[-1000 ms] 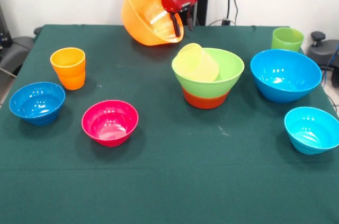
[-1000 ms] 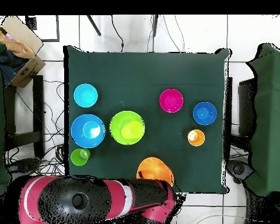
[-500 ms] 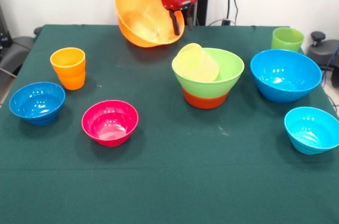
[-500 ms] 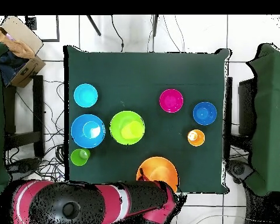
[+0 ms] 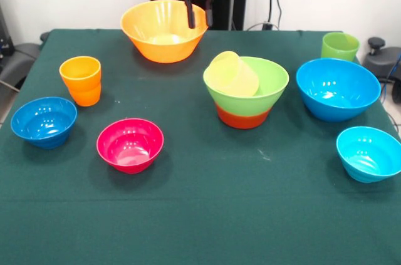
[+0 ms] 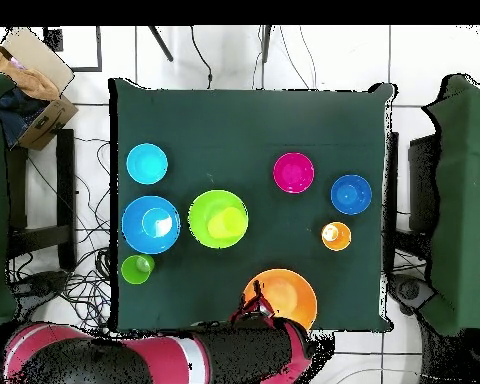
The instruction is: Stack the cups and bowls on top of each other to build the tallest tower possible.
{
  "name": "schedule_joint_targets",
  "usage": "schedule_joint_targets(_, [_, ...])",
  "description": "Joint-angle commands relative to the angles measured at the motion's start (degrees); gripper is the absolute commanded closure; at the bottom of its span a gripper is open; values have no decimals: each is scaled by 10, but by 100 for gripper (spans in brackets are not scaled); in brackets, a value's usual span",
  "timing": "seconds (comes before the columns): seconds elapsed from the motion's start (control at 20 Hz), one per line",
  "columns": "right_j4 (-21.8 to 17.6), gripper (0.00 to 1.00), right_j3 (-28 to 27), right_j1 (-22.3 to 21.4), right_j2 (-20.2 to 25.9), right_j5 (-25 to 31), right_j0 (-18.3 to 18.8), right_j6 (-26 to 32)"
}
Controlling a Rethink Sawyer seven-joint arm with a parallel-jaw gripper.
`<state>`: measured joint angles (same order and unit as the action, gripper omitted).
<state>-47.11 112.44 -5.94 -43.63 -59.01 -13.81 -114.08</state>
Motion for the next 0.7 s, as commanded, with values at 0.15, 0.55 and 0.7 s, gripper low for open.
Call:
schedule_joint_targets(0.15, [46,0,-22,4,14,47,-18,49])
schedule_joint_targets(0.55, [58,0,-16,9,12,41,-30,39])
schedule_joint_targets(0.7, [55,0,-15,7,13,44,-33,32])
